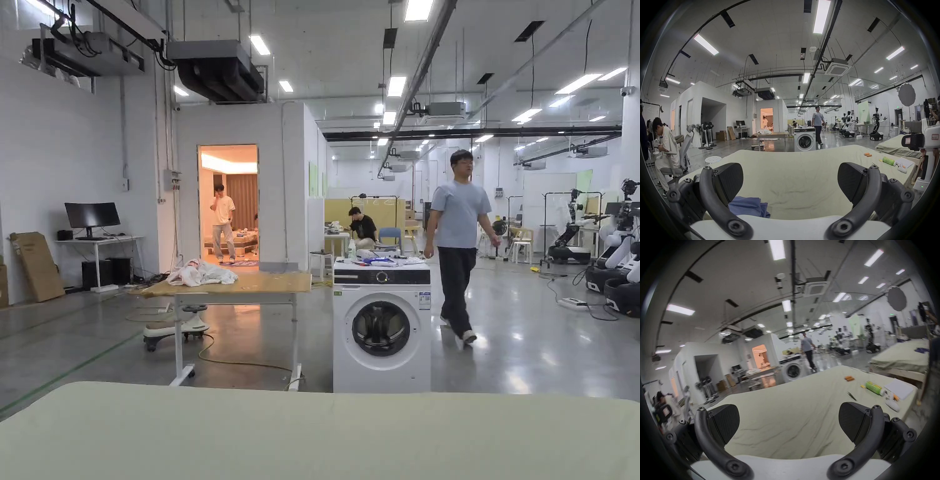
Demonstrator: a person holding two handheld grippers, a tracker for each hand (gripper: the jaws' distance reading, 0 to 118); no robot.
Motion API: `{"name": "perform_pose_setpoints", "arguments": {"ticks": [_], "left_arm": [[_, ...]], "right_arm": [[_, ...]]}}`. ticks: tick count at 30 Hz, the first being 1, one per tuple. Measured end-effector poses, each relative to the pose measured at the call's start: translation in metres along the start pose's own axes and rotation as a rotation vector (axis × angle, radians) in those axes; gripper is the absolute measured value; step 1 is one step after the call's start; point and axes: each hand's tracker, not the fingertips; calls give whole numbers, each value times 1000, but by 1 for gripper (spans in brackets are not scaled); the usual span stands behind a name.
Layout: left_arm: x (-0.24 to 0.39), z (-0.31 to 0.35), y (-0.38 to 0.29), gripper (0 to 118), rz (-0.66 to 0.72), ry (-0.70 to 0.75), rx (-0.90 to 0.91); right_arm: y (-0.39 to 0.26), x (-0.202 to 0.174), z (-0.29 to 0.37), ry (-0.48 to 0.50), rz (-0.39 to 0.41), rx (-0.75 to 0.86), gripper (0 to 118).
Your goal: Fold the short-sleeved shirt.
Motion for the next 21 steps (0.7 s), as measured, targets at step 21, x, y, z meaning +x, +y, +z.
{"name": "perform_pose_setpoints", "arguments": {"ticks": [21], "left_arm": [[1,-1,-6,116,29,-24,-32]], "right_arm": [[19,-35,5,-13,-44,-185,118]]}}
